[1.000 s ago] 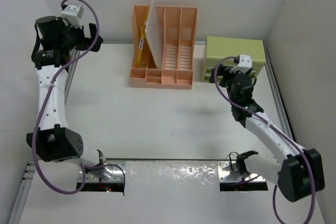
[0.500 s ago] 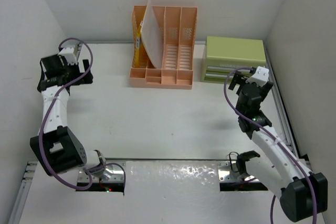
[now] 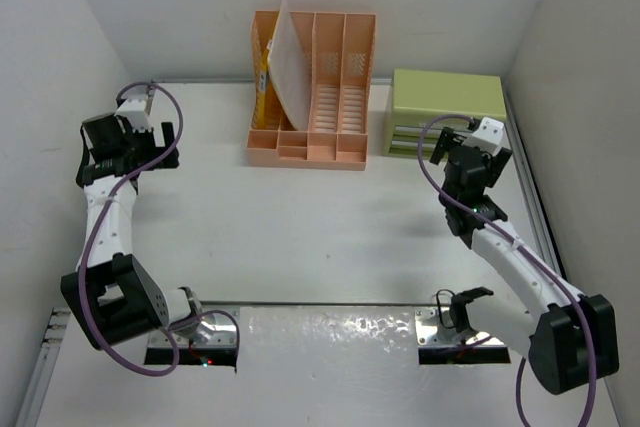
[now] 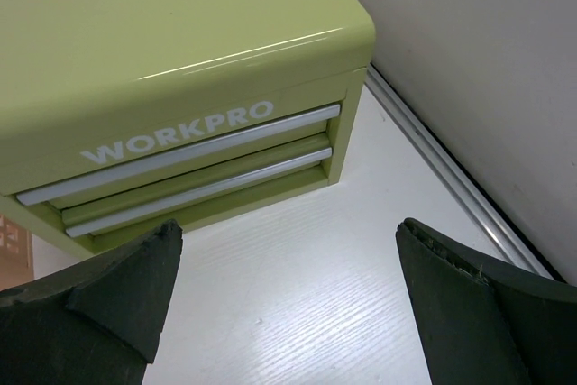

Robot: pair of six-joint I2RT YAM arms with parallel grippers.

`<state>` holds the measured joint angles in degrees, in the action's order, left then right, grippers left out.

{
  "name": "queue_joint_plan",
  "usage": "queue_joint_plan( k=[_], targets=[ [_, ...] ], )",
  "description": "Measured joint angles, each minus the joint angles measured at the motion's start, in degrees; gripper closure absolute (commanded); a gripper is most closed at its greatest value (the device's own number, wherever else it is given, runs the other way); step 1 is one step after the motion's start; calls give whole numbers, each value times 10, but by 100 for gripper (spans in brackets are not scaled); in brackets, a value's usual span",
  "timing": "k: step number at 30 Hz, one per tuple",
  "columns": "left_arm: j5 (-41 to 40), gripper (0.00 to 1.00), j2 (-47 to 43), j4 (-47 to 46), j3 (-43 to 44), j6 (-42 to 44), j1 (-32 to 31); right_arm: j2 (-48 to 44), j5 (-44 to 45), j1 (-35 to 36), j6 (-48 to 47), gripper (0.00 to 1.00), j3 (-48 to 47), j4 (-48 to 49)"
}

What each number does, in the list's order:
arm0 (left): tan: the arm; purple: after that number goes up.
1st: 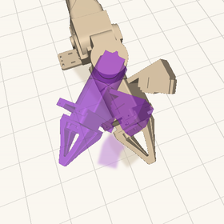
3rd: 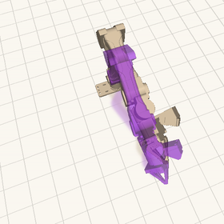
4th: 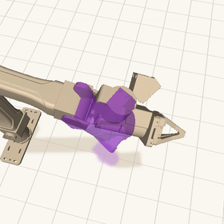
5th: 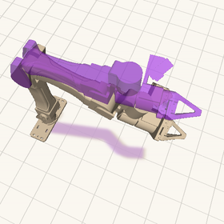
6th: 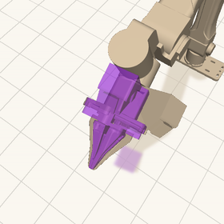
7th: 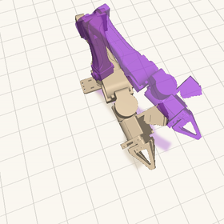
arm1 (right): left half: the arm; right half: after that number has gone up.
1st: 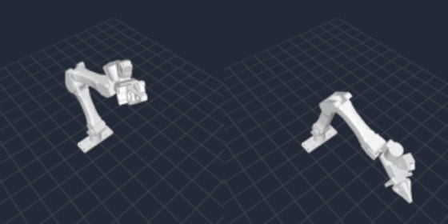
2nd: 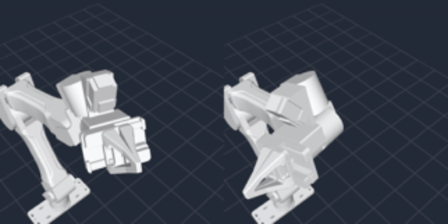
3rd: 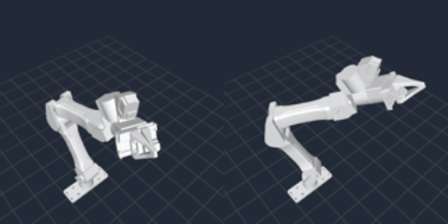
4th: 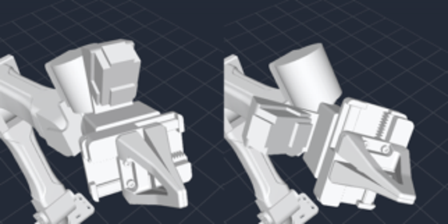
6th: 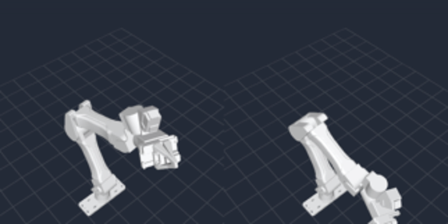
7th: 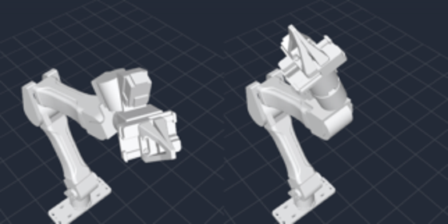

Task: Organize the desk

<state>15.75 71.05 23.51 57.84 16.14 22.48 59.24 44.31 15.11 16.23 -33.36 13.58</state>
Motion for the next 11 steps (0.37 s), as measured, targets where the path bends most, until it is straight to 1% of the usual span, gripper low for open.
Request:
queue_joint_plan(
  k=[11],
  targets=[
    [7,0,3,-6,-2,1,0,-10,24,0,16,1,11,19]
  ],
)
